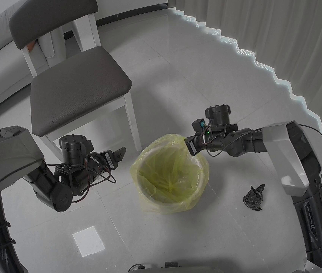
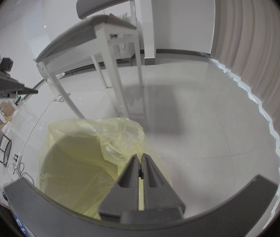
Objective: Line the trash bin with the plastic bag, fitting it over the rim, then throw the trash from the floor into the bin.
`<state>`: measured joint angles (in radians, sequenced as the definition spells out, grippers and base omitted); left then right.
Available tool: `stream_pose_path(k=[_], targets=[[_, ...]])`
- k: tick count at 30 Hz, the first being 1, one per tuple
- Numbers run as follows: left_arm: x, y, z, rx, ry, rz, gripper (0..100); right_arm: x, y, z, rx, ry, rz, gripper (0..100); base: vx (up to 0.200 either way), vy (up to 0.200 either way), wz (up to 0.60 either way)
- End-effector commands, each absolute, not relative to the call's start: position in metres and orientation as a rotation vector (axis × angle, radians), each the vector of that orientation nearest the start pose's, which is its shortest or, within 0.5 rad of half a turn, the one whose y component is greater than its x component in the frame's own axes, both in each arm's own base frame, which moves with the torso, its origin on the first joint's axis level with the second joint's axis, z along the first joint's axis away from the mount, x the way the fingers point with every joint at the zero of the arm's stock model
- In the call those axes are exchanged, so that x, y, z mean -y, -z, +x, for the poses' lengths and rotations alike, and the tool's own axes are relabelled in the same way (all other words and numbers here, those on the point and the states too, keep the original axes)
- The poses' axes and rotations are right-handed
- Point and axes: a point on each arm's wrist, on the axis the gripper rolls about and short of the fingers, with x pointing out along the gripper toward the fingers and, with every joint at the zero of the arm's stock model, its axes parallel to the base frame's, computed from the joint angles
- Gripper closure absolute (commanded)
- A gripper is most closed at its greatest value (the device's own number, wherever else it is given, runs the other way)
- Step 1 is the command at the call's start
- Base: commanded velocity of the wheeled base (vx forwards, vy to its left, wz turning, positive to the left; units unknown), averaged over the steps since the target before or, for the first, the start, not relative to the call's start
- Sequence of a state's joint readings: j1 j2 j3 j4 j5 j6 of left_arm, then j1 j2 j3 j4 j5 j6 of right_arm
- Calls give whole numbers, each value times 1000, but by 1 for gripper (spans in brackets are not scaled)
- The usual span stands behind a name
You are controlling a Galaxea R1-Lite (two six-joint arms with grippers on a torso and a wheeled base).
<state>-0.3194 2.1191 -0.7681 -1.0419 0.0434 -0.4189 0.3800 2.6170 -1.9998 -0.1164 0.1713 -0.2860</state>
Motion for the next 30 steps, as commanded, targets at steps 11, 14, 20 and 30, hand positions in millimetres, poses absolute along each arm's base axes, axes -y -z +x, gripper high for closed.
stream_pose_path(k=[11, 14, 20, 30], targets=[[109, -71, 338, -342, 204, -360, 0, -208, -44, 497, -437, -614, -317, 0, 0, 0, 0], [109, -69, 335, -352, 205, -358, 0, -208, -57, 497, -399, -610, -314, 0, 0, 0, 0], [107, -77, 331, -336, 211, -362, 0, -205, -110, 489, -297, -599, -308, 0, 0, 0, 0], [108, -71, 321, -465, 277, -247, 0, -137, -165, 429, -383, -534, -350, 0, 0, 0, 0]])
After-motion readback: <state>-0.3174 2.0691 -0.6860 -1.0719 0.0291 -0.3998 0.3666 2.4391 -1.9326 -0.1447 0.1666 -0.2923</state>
